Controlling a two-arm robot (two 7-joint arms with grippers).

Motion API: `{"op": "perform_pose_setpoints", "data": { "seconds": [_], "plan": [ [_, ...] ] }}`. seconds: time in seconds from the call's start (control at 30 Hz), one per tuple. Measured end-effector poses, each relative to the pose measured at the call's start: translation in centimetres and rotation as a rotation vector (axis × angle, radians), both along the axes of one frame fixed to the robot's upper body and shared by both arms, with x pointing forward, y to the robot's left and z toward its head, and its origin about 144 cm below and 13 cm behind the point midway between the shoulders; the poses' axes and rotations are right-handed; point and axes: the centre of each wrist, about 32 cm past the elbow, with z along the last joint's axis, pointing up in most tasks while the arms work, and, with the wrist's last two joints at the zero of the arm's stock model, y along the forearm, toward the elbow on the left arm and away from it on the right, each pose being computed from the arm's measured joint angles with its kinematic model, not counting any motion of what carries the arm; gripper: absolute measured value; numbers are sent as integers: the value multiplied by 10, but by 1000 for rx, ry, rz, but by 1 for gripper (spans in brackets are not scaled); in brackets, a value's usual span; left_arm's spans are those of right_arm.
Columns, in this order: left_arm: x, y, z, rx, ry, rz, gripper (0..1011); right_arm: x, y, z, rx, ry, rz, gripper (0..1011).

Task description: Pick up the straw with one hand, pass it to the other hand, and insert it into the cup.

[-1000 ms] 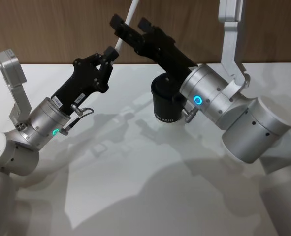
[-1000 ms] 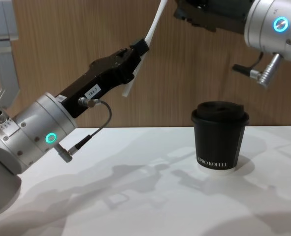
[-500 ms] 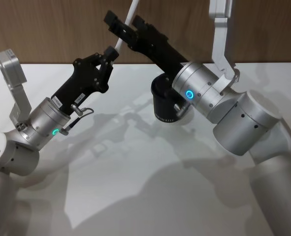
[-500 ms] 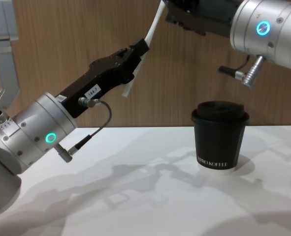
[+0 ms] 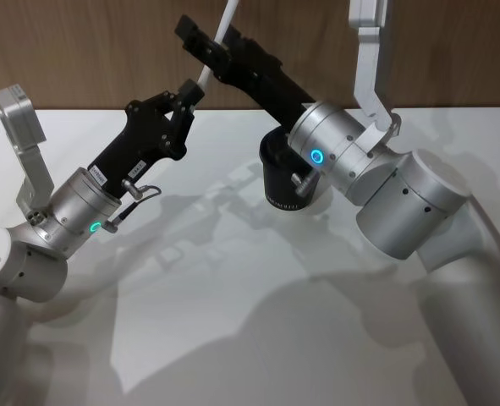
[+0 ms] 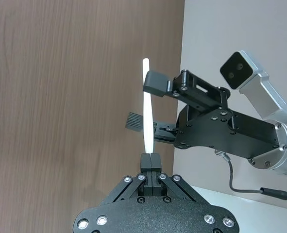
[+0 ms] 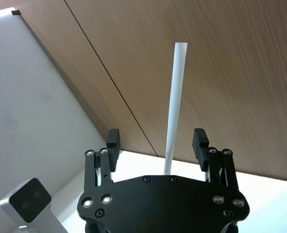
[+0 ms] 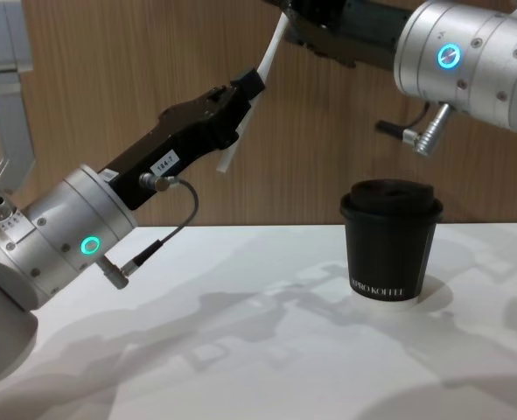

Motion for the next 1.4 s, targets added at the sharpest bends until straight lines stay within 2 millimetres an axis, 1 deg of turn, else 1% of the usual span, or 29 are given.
{"op": "perform_pose_setpoints", "data": {
  "seconds": [0.03, 0.13, 0.17, 0.23, 0.27, 0.37, 0.47, 0.5, 0.53, 0.57, 0.63, 0.67, 0.7, 0.73, 0.77, 0.8, 0.87, 0.93, 1.0, 1.13, 1.33, 1.4],
  "plan": [
    [0, 0, 0, 0, 0, 0, 0, 1, 0, 0, 0, 0, -1, 880],
    [0, 0, 0, 0, 0, 0, 0, 2, 0, 0, 1, -1, -3, 833],
    [0, 0, 0, 0, 0, 0, 0, 2, 0, 0, 1, -1, -4, 768],
    [0, 0, 0, 0, 0, 0, 0, 3, 0, 0, 1, -2, -6, 731],
    [0, 0, 0, 0, 0, 0, 0, 3, 0, 0, 1, -1, -6, 674],
    [0, 0, 0, 0, 0, 0, 0, 4, -1, 0, 1, -3, -12, 614],
    [0, 0, 0, 0, 0, 0, 0, 4, -1, 0, 0, -4, -14, 499],
    [0, 0, 0, 0, 0, 0, 0, 4, -2, 0, -2, -5, -16, 472],
    [0, 0, 0, 0, 0, 0, 0, 4, -2, 0, -2, -5, -16, 472],
    [0, 0, 0, 0, 0, 0, 0, 5, -3, 0, -5, -7, -19, 390],
    [0, 0, 0, 0, 0, 0, 0, 5, -3, 0, -6, -8, -21, 353],
    [0, 0, 0, 0, 0, 0, 0, 5, -4, 0, -8, -9, -23, 296],
    [0, 0, 0, 0, 0, 0, 0, 5, -4, 0, -9, -9, -24, 296],
    [0, 0, 0, 0, 0, 0, 0, 4, -4, 1, -9, -10, -25, 250],
    [0, 0, 0, 0, 0, 0, 0, 4, -5, 1, -10, -11, -25, 227],
    [0, 0, 0, 0, 0, 0, 0, 4, -5, 1, -11, -12, -26, 171],
    [0, 0, 0, 0, 0, 0, 0, 4, -5, 1, -13, -13, -26, 133],
    [0, 0, 0, 0, 0, 0, 0, 4, -5, 2, -15, -15, -26, 64],
    [0, 0, 0, 0, 0, 0, 0, 4, -6, 2, -16, -15, -26, 32],
    [0, 0, 0, 0, 0, 0, 0, 3, -6, 2, -18, -16, -25, 14],
    [0, 0, 0, 0, 0, 0, 0, 3, -6, 2, -19, -17, -25, 14],
    [0, 0, 0, 0, 0, 0, 24, 2, -5, 2, -19, -16, -25, 14]
  ]
}}
